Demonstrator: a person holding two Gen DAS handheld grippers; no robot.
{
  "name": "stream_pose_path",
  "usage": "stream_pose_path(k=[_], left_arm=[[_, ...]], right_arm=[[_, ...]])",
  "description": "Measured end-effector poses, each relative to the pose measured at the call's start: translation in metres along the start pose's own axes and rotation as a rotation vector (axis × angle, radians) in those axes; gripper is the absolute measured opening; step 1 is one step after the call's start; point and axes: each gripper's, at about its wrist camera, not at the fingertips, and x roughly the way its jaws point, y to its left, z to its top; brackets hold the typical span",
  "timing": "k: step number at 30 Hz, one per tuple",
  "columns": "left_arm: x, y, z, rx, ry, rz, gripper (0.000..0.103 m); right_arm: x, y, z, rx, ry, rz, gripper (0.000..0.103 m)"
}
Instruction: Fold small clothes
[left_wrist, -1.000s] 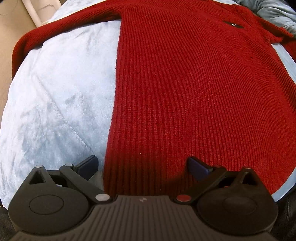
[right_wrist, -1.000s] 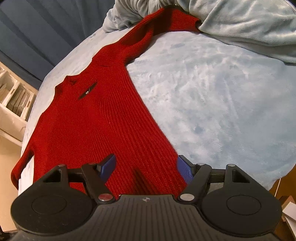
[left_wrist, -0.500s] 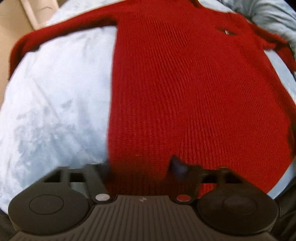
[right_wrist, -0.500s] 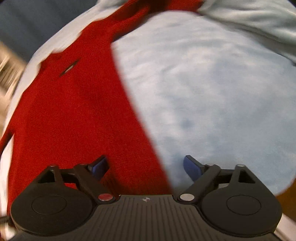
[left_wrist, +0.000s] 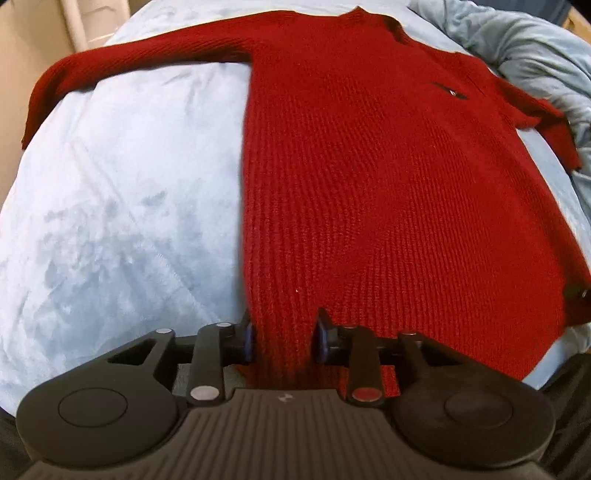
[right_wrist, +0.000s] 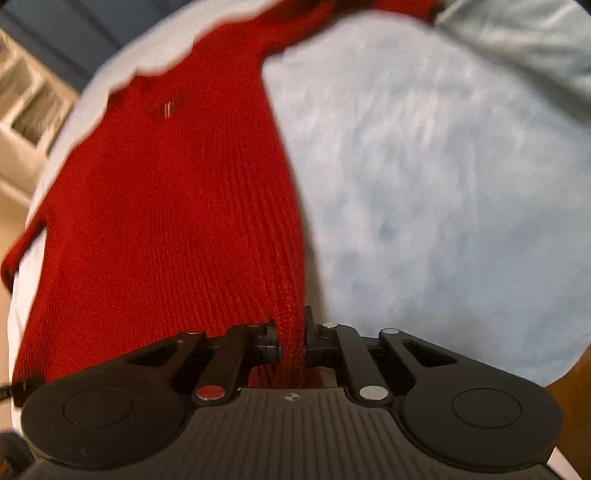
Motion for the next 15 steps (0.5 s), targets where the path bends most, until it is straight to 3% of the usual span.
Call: stream_pose_path(k=[1, 2, 3, 5, 9, 13, 15], left_arm=[[-0.002, 0.001, -0.002, -0.008, -0.003, -0.002, 0.046], [-0.004, 0.002, -0.004, -0.007, -0.006, -0.003, 0.055], [-0.006, 0.003, -0.005, -0.001, -0.007, 0.008, 0.064], [-0.010, 0.007, -0.009, 0.000, -0.015, 0.025, 0.076], [-0.017, 0.016, -0.015, -0.034, -0.016, 0.019, 0.081], [-0.022, 0.008, -0.024, 0.028, -0.020, 0.039, 0.081], [-0.024, 0.002, -0.030, 0.071, -0.015, 0.040, 0.082]], right_arm=[[0.000, 0.003, -0.002, -0.017, -0.012, -0.029, 0.030], [-0.002, 0.003, -0.004, -0.023, -0.025, -0.043, 0.048], [-0.007, 0.002, -0.006, -0.013, -0.044, -0.052, 0.058], [-0.022, -0.009, -0.011, 0.038, -0.105, -0.042, 0.058], [-0.047, -0.033, -0.021, 0.124, -0.158, 0.007, 0.058], [-0.041, -0.024, -0.032, -0.060, -0.044, -0.098, 0.058], [-0.035, -0.017, -0.042, -0.133, 0.009, -0.109, 0.058]])
